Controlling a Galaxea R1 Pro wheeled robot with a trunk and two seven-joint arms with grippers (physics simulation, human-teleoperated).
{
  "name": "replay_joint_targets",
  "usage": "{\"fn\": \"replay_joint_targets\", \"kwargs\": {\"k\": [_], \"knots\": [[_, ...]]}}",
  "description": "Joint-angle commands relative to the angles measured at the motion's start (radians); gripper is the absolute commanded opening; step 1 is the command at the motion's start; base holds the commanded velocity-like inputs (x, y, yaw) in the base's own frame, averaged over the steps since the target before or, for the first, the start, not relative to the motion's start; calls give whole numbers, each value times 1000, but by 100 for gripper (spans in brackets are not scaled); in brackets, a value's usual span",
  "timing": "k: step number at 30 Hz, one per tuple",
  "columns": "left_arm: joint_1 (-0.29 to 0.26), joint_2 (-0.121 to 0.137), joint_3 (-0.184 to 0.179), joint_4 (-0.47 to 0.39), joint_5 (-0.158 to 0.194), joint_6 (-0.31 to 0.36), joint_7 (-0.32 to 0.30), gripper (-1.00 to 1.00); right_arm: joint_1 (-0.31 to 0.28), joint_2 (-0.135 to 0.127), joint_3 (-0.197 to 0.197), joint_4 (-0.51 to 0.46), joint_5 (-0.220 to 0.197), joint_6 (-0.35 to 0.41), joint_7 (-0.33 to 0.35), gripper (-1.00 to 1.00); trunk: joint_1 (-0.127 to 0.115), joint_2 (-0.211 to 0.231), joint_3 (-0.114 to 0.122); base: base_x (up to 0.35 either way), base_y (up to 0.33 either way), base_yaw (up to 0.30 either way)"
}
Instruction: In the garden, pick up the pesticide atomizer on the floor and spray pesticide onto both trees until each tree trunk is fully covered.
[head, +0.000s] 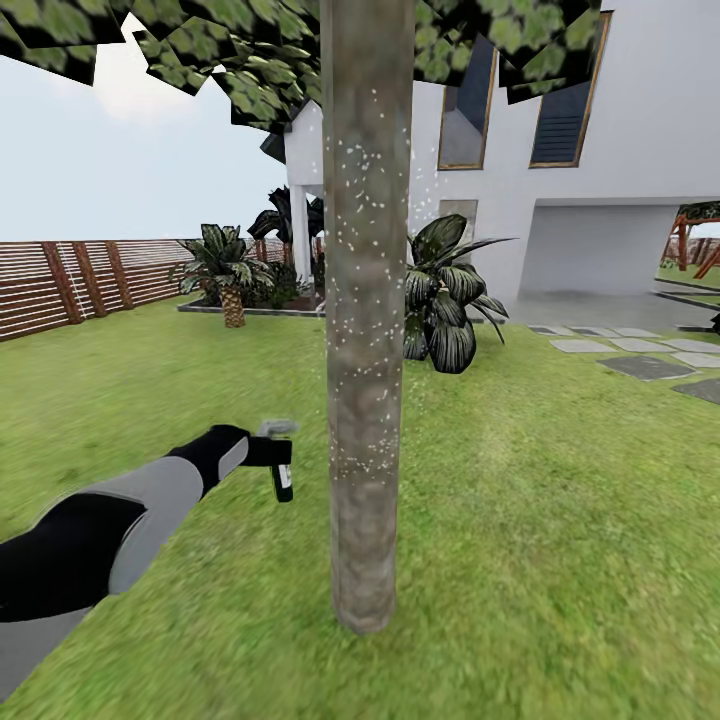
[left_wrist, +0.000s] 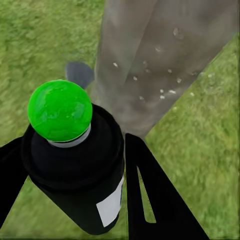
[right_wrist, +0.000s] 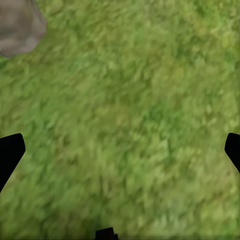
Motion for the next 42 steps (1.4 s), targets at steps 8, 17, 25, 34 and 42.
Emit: {"fn": "replay_joint_targets", "kwargs": {"k": [8, 17, 25, 34, 42], "knots": [[93, -100, -2, 0, 0, -57, 0, -100, 0, 0, 0, 0, 0, 0, 0, 100, 0, 0, 0, 0, 0, 0], [149, -139, -3, -1, 0, -75, 0, -100, 0, 0, 0, 0, 0, 0, 0, 100, 0, 0, 0, 0, 0, 0], [151, -133, -11, -293, 4, 50, -3, -100, 0, -3, 0, 0, 0, 0, 0, 100, 0, 0, 0, 0, 0, 0], [151, -107, 3, -419, 4, 164, 12, -100, 0, -3, 0, 0, 0, -1, 0, 100, 0, 0, 0, 0, 0, 0], [152, -62, 3, -23, 4, -245, 16, -100, 0, -4, 0, 0, 0, -1, 1, 100, 0, 0, 0, 0, 0, 0]]}}
